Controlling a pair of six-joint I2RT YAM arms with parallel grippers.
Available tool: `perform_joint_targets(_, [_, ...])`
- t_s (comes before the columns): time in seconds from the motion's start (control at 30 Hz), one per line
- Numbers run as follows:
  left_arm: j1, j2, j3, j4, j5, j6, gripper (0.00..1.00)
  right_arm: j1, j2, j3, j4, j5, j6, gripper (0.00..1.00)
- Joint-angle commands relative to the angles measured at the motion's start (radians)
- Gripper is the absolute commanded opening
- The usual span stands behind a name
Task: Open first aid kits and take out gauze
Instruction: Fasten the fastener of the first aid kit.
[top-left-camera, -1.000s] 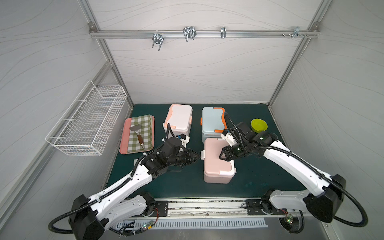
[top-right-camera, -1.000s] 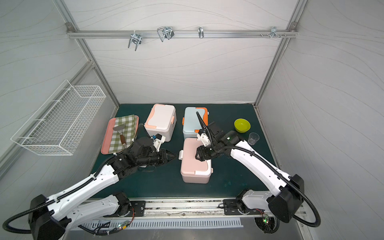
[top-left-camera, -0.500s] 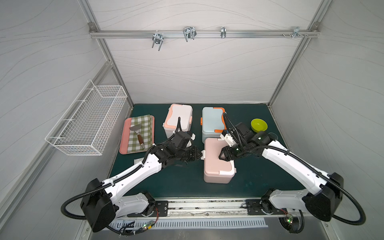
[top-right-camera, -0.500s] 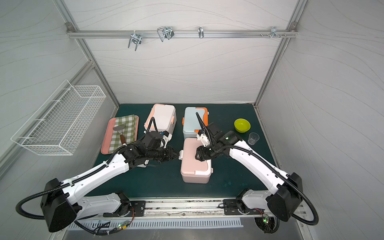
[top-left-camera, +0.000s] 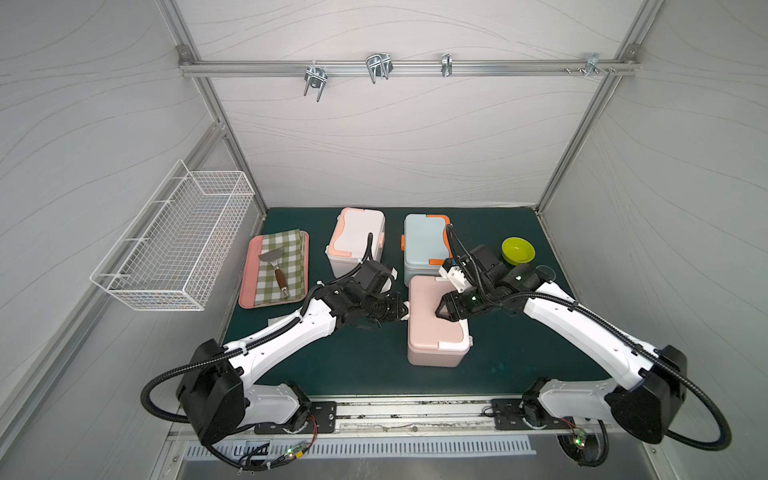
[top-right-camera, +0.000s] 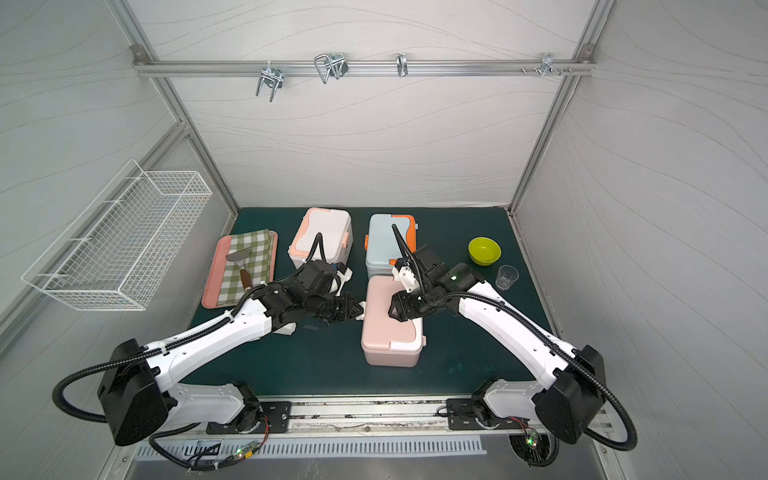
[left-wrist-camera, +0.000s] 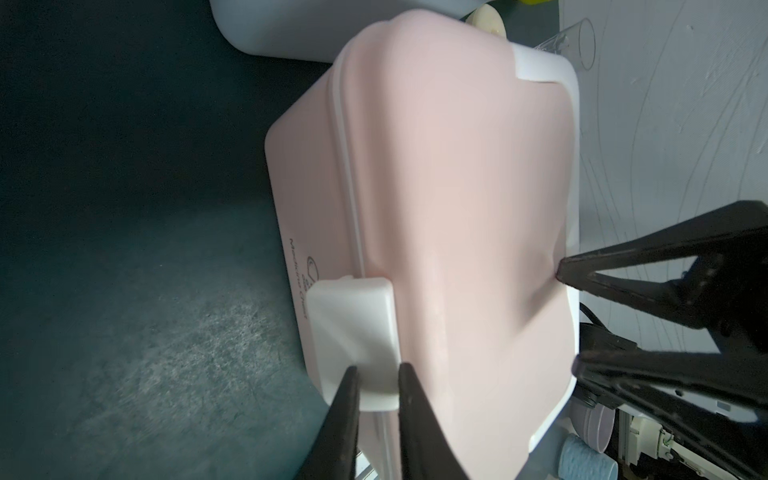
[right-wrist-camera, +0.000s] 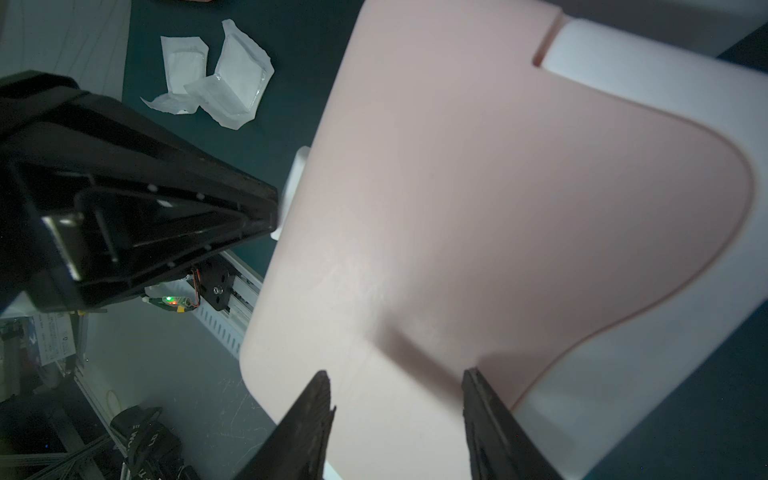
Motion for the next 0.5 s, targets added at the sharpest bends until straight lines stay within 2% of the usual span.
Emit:
perform_joint_targets(0.0, [-0.003,0.009,0.042,0.001,-0.016,0.021,0.18,0.005,-0.001,-0.029,-0.037,0.000,-0.004,0.53])
perform_joint_targets(0.47, [-0.004,0.028,0.006,0.053,0.002,-0.007,0.16,0.003,-0.001,-0.021,-0.041,0.001,-0.003,0.53])
